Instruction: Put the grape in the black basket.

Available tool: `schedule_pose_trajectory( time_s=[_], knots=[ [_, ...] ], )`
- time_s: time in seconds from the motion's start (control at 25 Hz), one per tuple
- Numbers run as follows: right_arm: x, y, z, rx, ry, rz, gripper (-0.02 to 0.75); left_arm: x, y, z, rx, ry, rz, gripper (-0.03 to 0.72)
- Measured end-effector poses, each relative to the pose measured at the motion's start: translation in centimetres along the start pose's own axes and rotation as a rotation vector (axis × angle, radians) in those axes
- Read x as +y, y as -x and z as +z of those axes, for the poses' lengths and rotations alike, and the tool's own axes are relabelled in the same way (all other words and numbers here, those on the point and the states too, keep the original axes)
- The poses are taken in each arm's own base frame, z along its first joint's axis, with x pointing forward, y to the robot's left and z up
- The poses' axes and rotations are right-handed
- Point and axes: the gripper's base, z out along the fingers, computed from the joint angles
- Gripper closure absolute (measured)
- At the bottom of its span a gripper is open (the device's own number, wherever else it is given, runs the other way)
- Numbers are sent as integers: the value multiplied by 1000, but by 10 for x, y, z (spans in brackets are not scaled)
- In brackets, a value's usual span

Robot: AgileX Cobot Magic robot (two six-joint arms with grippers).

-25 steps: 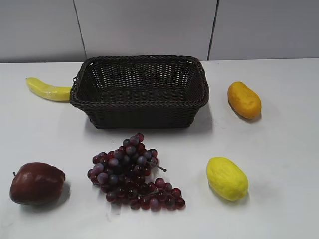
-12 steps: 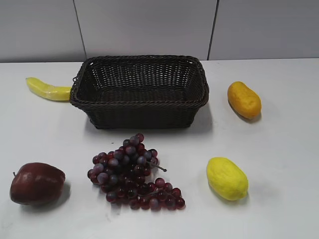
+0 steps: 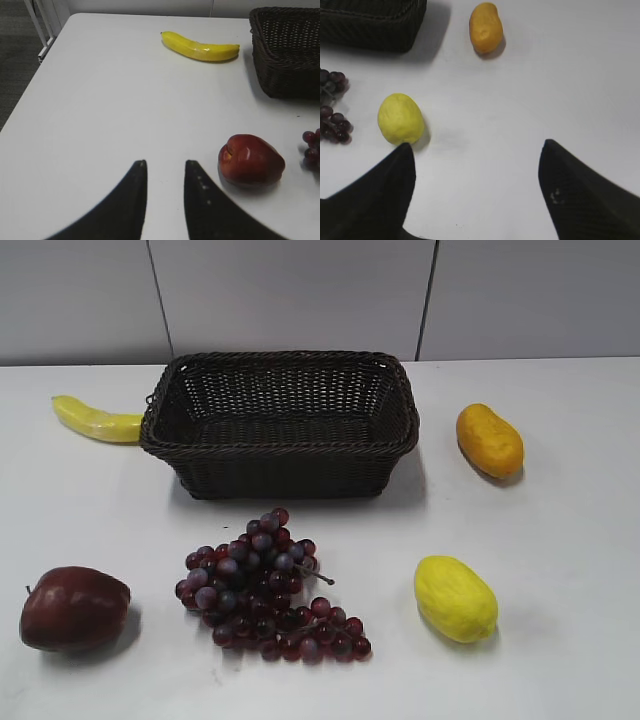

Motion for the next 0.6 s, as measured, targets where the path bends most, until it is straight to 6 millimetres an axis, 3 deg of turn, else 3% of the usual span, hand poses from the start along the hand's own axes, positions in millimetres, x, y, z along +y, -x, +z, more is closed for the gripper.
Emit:
schedule_pose_trajectory(
  time_s=[0.28, 0.48, 0.6],
  knots=[
    [-5, 36, 59, 200, 72, -6, 197, 0, 0, 0, 0, 0, 0, 457],
    [-9, 50, 106, 357, 119, -36, 197, 0, 0, 0, 0, 0, 0, 459],
    [0, 54, 133, 444, 172, -73, 197, 0, 0, 0, 0, 0, 0, 459]
  ],
)
